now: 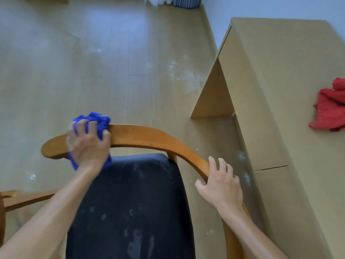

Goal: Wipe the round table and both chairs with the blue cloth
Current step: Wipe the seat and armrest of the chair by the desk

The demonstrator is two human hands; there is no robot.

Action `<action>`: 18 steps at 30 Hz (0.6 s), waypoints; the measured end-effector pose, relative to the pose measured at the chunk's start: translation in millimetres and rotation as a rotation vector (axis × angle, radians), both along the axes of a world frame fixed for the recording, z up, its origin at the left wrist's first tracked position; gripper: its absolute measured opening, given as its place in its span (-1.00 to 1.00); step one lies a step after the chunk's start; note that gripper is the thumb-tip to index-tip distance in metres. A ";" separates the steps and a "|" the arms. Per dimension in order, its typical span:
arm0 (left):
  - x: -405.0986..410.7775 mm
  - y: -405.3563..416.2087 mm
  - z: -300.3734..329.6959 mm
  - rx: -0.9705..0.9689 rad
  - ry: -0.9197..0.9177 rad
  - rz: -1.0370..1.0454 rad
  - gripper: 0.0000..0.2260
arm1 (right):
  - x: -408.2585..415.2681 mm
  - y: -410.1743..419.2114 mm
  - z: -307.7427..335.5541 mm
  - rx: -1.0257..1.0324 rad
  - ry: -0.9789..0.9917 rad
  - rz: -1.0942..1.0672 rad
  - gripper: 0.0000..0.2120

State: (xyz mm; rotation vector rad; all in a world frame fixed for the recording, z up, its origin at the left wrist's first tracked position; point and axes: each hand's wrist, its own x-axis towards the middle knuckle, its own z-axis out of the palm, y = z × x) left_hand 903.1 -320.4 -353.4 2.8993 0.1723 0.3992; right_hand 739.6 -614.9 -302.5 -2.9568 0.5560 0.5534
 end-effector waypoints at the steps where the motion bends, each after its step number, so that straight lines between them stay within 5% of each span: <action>1: -1.2 -23.2 0.4 0.008 -0.004 -0.050 -0.67 | 0.0 -0.5 -0.6 0.005 -0.004 0.002 -0.30; 8: -58.0 -185.4 4.5 -0.041 0.017 -0.579 -0.78 | 0.2 -0.8 -1.2 -0.004 0.007 -0.008 -0.31; 12: -64.9 -196.0 -0.2 -0.010 -0.016 -0.908 -0.77 | -0.1 -2.4 -2.8 -0.011 -0.003 -0.012 -0.39; 15: -29.5 -133.0 -1.1 0.029 -0.068 -0.889 -0.76 | -0.7 -4.5 -3.4 0.019 -0.024 0.002 -0.37; 18: 5.0 -44.6 -2.6 0.022 -0.110 -0.625 -0.71 | -0.3 -4.1 -4.2 0.023 -0.043 0.009 -0.38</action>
